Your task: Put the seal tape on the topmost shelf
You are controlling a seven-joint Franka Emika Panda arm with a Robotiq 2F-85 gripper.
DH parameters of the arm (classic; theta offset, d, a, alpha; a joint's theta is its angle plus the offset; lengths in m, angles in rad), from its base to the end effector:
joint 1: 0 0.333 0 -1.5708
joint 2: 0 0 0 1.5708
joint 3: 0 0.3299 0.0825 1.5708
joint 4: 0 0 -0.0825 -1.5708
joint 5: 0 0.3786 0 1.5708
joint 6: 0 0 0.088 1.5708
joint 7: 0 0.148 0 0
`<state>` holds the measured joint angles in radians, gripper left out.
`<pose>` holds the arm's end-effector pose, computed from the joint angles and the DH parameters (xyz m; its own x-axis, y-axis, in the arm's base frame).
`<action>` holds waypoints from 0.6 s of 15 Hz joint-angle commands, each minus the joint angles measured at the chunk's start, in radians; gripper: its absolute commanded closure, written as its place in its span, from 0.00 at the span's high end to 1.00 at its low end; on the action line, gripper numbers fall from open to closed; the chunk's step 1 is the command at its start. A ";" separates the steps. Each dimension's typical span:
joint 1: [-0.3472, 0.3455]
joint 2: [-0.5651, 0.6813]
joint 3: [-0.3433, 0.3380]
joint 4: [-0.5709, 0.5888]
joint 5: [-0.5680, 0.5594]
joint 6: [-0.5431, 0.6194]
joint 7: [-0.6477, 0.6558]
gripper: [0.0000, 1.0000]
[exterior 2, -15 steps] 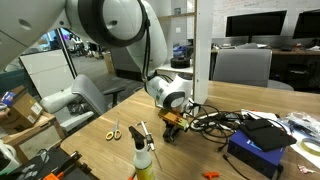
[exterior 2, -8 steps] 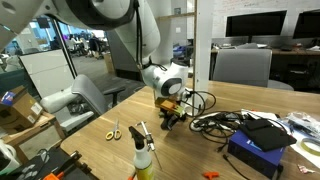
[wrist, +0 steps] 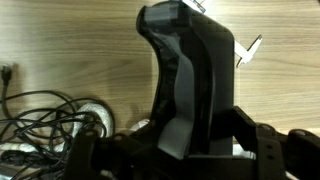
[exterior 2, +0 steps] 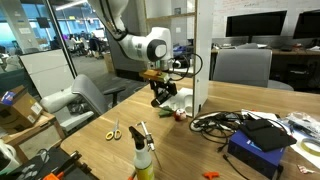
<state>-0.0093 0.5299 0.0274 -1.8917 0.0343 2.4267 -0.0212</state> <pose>0.6383 0.0121 0.1983 0.9999 0.0096 0.0054 0.0097 -0.9993 -0.0364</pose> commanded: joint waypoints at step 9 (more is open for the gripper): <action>0.194 -0.492 -0.026 -0.067 -0.467 -0.342 0.485 0.40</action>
<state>0.1600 0.1491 -0.0255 -1.9774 -0.3322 2.2004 0.3716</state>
